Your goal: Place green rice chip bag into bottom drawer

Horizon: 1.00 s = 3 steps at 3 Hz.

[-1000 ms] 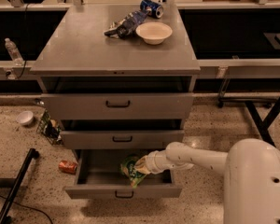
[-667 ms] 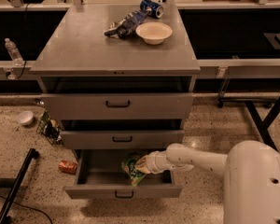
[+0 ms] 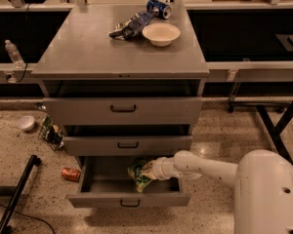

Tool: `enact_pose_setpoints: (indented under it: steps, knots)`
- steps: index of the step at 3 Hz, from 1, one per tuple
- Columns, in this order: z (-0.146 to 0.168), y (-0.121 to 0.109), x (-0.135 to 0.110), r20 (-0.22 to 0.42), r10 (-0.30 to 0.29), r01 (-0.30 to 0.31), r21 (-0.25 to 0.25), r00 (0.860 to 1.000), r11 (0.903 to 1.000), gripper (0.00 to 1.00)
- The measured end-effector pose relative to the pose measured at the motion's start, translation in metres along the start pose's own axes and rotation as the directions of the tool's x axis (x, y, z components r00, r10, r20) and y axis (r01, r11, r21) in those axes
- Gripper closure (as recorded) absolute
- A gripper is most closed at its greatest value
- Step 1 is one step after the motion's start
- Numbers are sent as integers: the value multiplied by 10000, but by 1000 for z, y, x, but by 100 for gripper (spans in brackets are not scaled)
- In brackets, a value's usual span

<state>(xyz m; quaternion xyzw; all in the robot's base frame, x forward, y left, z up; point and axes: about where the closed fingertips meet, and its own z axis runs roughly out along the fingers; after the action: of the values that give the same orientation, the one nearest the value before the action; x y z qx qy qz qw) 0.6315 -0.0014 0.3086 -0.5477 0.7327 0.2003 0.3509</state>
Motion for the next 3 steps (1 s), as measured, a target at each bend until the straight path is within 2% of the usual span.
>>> enact_pose_setpoints:
  steps: [1,2,3]
  knots:
    - [-8,2,2,57,333,-334,120,9994,9994,12]
    - [-30,13,1,153,798,-803,278,9967,9964,0]
    - [-69,21,5,16,1395,-1392,790,9902,9871,0]
